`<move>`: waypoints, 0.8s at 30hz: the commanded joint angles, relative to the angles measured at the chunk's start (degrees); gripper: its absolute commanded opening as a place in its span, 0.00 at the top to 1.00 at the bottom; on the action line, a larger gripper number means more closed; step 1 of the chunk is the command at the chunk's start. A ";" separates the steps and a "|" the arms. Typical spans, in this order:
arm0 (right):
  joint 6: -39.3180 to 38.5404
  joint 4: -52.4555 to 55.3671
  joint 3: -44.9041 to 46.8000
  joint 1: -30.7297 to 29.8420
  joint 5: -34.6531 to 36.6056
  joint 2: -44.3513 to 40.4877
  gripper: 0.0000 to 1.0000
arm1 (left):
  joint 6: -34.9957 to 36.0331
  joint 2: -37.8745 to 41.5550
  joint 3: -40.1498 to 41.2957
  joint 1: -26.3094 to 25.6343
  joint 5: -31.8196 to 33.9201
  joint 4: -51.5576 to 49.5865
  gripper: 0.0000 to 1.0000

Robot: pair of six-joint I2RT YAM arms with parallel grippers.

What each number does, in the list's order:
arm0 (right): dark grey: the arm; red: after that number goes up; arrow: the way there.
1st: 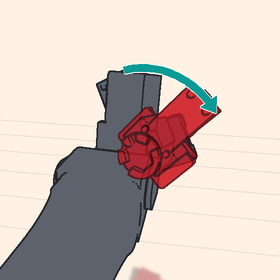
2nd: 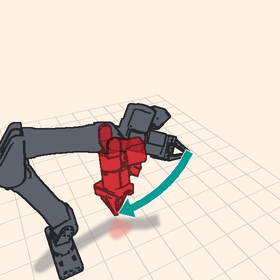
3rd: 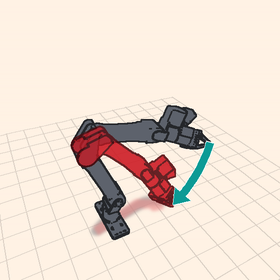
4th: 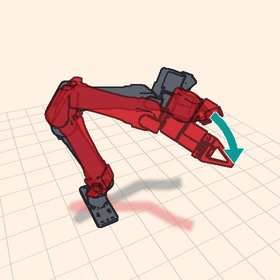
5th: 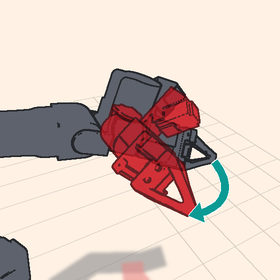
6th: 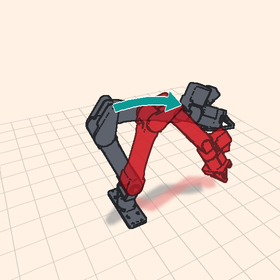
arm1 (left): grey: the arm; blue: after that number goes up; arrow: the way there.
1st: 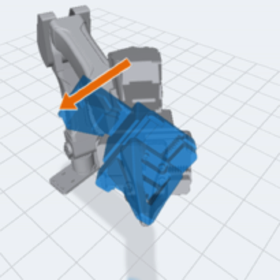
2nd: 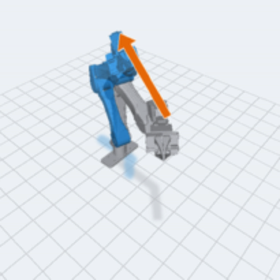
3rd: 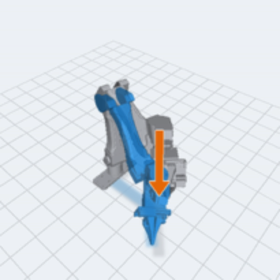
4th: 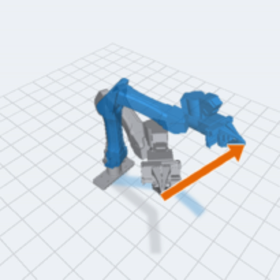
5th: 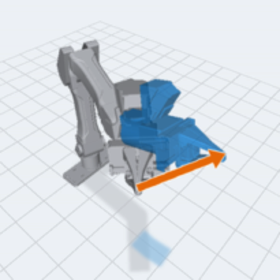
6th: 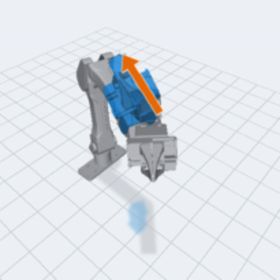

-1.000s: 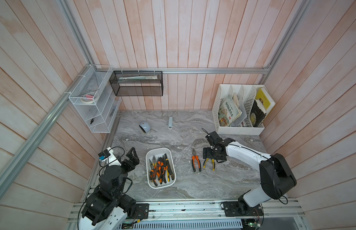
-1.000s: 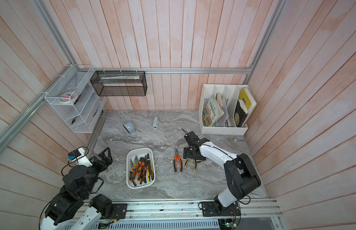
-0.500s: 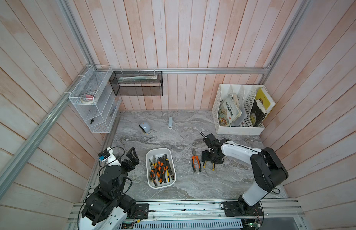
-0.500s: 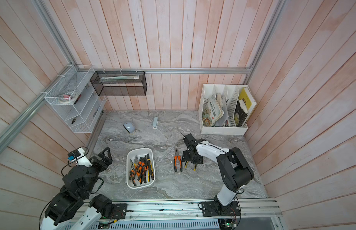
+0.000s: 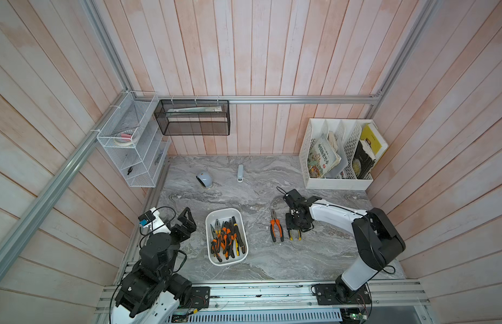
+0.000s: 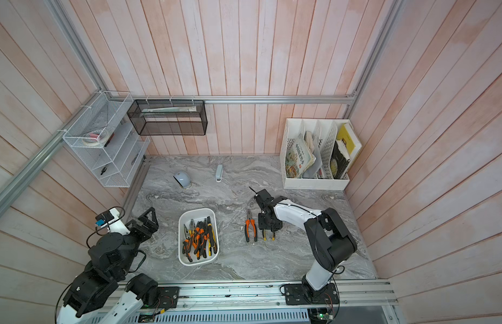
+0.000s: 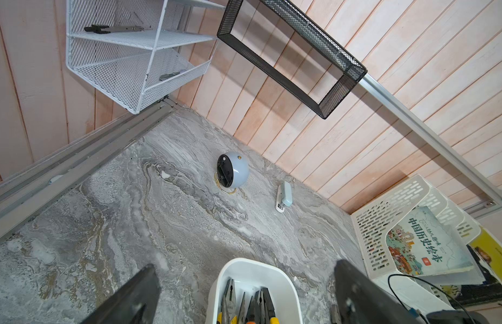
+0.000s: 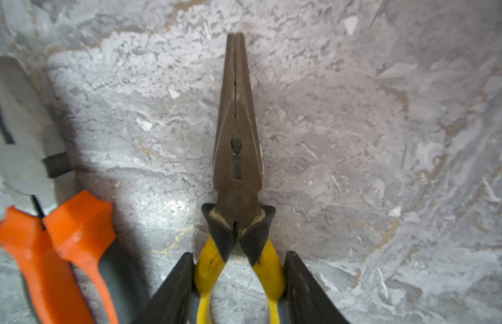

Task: Take the pliers out of the storage box
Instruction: Place the pliers at the center of the board.

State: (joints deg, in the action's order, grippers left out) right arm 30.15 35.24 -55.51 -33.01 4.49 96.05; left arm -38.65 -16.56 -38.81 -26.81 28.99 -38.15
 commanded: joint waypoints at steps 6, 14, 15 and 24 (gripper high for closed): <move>-2.11 7.15 -0.38 -0.81 0.23 0.57 0.31 | -0.22 -0.31 0.35 -0.37 0.71 -0.61 0.00; -1.65 11.42 -8.84 -1.17 -2.04 -6.74 0.27 | -0.11 -0.92 0.33 -0.38 0.54 -0.52 0.00; -1.92 11.66 -10.27 -1.34 -2.88 -7.73 0.27 | -0.11 -1.01 0.38 -0.41 0.45 -0.52 0.00; 2.74 4.54 -19.21 -8.91 -14.88 -10.76 0.33 | 0.32 -2.49 0.40 -0.44 -0.31 -0.17 0.00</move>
State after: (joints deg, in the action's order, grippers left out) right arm 30.00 42.59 -73.47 -39.24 -3.64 84.62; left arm -38.65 -18.37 -38.81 -26.81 28.95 -38.13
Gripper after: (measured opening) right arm 0.673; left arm 0.998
